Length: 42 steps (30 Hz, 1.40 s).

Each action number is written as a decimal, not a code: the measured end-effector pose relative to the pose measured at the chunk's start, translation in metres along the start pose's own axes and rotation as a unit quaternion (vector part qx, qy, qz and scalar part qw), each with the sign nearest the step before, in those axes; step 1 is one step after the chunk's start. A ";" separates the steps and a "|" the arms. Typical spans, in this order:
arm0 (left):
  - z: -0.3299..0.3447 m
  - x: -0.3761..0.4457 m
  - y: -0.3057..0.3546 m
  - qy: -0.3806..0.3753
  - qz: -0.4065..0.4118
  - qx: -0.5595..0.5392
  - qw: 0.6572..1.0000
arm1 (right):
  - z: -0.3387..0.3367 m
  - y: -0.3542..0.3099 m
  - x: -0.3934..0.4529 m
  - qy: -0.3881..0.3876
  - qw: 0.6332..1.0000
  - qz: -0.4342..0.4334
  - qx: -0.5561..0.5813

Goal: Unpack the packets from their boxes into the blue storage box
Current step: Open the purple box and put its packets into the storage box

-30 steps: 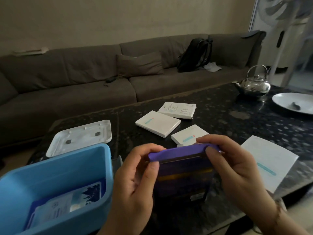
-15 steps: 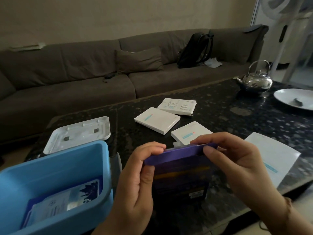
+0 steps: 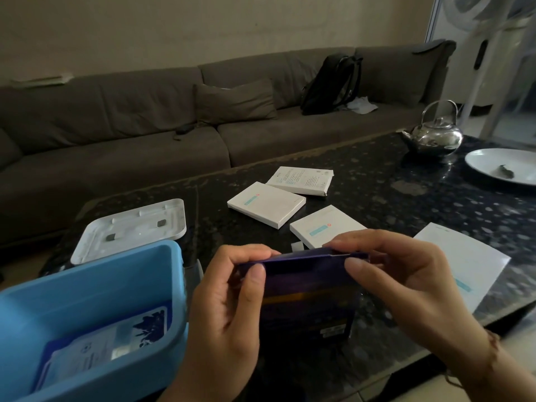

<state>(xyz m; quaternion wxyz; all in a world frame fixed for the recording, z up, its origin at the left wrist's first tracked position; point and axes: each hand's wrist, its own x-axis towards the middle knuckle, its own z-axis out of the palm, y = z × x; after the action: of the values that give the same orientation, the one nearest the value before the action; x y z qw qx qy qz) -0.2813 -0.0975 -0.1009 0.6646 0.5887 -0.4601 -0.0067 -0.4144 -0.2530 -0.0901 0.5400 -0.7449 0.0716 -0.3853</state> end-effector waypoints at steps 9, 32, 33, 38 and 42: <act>-0.001 0.004 0.001 -0.014 0.007 0.041 0.999 | 0.006 0.002 0.005 0.026 0.999 -0.022 -0.039; 0.006 0.007 0.004 -0.017 -0.143 -0.092 0.985 | 0.007 -0.001 0.003 0.002 0.999 -0.007 -0.049; 0.006 0.007 0.004 -0.014 -0.111 -0.044 0.993 | 0.010 -0.004 0.005 0.012 0.999 0.002 -0.045; 0.004 0.007 -0.005 -0.010 -0.032 0.052 0.998 | 0.008 -0.014 0.026 -0.103 0.962 0.220 -0.126; 0.004 0.008 -0.007 -0.032 -0.025 0.044 0.998 | 0.008 -0.023 0.049 -0.196 0.950 0.211 -0.117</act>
<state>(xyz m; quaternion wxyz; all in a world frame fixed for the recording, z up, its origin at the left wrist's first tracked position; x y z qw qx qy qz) -0.2757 -0.1069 -0.1017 0.6228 0.6284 -0.4656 -0.0218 -0.3825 -0.2636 -0.0469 0.5213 -0.8317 0.1646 -0.0972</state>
